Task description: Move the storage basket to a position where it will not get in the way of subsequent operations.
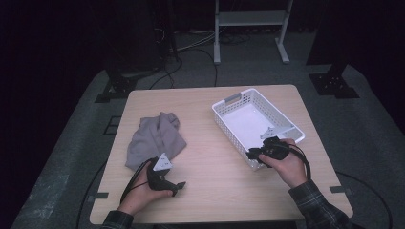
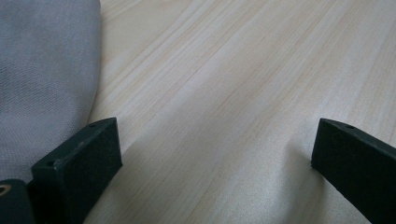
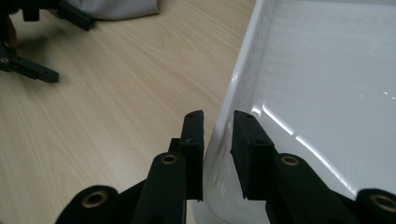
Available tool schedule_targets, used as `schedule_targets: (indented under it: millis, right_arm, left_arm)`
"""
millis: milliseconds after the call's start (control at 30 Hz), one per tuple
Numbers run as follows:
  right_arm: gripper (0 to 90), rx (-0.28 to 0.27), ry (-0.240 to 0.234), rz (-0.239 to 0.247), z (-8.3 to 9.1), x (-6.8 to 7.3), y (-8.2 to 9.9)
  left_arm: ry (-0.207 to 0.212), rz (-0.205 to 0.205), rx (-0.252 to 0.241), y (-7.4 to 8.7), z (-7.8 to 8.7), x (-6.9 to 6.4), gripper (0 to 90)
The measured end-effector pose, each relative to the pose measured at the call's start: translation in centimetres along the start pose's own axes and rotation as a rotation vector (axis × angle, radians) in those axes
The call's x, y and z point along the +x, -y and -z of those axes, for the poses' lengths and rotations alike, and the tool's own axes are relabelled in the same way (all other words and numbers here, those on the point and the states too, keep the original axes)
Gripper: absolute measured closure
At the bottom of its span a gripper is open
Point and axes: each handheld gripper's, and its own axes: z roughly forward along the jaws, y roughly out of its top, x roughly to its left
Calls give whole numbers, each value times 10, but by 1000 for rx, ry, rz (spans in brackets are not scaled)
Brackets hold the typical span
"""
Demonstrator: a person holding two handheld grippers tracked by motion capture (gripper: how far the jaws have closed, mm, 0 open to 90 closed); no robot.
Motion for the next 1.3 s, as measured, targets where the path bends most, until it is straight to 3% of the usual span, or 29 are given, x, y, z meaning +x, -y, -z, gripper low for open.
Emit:
schedule_targets:
  millis: [267,600,867,1167,1300]
  right_arm:
    - [765,9,10,0,0,-1,1]
    - [809,5,70,-21,6,-12,3]
    - [832,2,114,-27,12,-25,5]
    - [836,9,131,6,14,-41,3]
    - [836,10,144,-1,15,-53,0]
  left_arm:
    - [0,-3,2,0,0,0,4]
    - [0,-3,2,0,0,0,4]
    - [0,0,0,0,0,0,4]
    - [-1,1,0,0,0,0,4]
    - [-1,1,0,0,0,0,4]
